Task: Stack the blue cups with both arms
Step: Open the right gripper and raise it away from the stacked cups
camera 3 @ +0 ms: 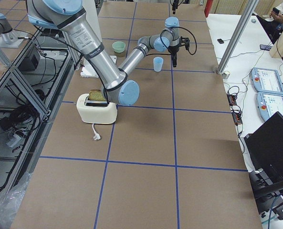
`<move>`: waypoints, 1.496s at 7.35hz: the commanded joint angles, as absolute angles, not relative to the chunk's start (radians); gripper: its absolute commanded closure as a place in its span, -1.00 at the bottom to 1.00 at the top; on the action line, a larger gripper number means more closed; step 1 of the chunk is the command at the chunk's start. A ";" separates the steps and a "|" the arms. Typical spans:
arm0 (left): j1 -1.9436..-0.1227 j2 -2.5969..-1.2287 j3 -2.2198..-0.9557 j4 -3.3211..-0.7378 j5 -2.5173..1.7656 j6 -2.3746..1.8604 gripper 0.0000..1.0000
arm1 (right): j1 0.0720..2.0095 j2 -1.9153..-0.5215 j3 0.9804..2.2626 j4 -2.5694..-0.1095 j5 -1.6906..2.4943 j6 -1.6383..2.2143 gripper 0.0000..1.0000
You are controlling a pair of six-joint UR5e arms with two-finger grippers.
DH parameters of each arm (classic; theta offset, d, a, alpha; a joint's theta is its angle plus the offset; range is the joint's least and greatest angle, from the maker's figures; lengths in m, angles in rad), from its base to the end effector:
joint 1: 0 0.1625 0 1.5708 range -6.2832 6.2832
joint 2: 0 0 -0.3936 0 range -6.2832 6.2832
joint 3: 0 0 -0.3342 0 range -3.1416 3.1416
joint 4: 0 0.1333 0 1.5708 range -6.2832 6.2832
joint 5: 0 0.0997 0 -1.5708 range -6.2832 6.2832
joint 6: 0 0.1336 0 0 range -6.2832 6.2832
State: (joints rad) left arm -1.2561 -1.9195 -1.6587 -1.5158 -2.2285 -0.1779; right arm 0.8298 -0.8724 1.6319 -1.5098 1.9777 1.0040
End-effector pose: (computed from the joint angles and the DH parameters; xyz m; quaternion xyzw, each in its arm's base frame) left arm 0.1271 -0.5573 0.4521 0.0968 0.3513 0.1246 0.9229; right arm -0.3816 -0.5362 0.2446 0.1092 -0.4183 0.0379 0.9009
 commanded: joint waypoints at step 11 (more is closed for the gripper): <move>-1.574 -1.712 -1.505 -1.545 -2.253 0.250 -0.99 | 1.506 -1.493 1.665 -1.457 2.313 0.172 -1.00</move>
